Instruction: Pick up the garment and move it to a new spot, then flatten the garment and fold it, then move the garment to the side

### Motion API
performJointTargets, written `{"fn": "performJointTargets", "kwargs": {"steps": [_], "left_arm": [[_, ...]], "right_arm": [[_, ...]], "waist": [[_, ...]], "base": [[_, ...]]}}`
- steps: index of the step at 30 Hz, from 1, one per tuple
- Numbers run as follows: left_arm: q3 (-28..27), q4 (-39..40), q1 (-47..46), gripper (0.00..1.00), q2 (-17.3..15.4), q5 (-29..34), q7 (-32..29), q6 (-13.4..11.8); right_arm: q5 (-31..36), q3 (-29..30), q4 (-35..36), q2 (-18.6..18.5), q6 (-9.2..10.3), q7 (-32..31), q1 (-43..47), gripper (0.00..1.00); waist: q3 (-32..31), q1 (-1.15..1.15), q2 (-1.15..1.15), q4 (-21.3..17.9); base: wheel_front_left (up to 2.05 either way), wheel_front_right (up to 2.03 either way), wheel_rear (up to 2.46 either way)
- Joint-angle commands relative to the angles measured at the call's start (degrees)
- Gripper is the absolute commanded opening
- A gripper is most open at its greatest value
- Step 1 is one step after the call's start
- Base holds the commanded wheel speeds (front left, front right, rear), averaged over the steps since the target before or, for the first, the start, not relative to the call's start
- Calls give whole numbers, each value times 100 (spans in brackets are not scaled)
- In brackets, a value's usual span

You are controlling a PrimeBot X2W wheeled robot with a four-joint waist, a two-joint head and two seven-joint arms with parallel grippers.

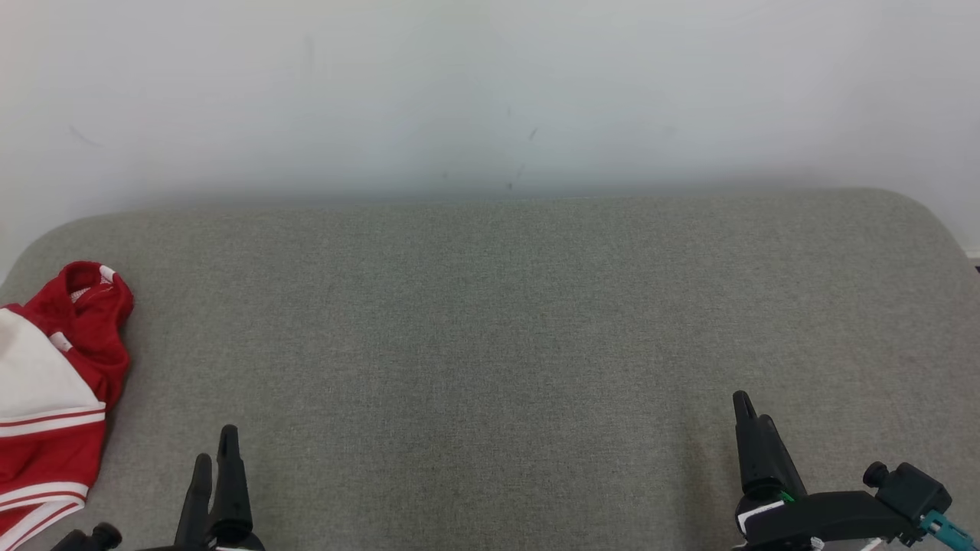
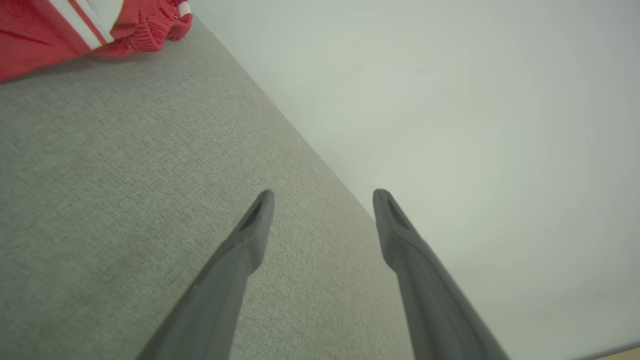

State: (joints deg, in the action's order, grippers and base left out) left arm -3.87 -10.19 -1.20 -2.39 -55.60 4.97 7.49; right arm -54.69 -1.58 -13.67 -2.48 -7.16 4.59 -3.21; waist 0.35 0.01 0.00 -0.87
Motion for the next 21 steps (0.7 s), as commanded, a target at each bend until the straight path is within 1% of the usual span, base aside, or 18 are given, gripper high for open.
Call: {"fn": "performJointTargets", "kwargs": {"steps": [1, 3, 8, 11, 12, 16, 21], "left_arm": [[16, 121, 7, 100, -40, 287, 62, 1], [29, 137, 16, 100, -40, 392, 78, 1], [41, 216, 52, 100, -43, 1013, 167, -4], [45, 285, 79, 100, -45, 1364, 214, -81], [60, 311, 86, 100, -45, 1589, 245, -119], [53, 353, 92, 100, -47, 1949, 312, -176], [59, 359, 113, 100, -49, 2337, 383, -182]], "right_arm": [[243, -11, 72, -31, -31, 62, 13, 100], [359, -14, 73, -31, -32, 77, 15, 100], [882, -83, 97, -33, -32, 168, 29, 100], [1157, -96, 130, -34, -34, 222, 44, 100], [1283, -101, 144, -35, -34, 255, 47, 100], [1561, -112, 153, -36, -35, 321, 62, 100], [1921, -103, 161, -38, -37, 397, 103, 100]], "waist": [[-1, -1, 0, -4], [-1, -1, 0, -6], [3, -1, 0, -21], [5, -1, 0, -31], [9, -1, 0, -38], [15, -1, 0, -46], [7, -1, 0, -52]], "base": [[0, 0, 0], [0, 0, 0], [0, 0, 0], [0, 0, 0], [0, 0, 0], [0, 0, 0], [0, 0, 0]]}}
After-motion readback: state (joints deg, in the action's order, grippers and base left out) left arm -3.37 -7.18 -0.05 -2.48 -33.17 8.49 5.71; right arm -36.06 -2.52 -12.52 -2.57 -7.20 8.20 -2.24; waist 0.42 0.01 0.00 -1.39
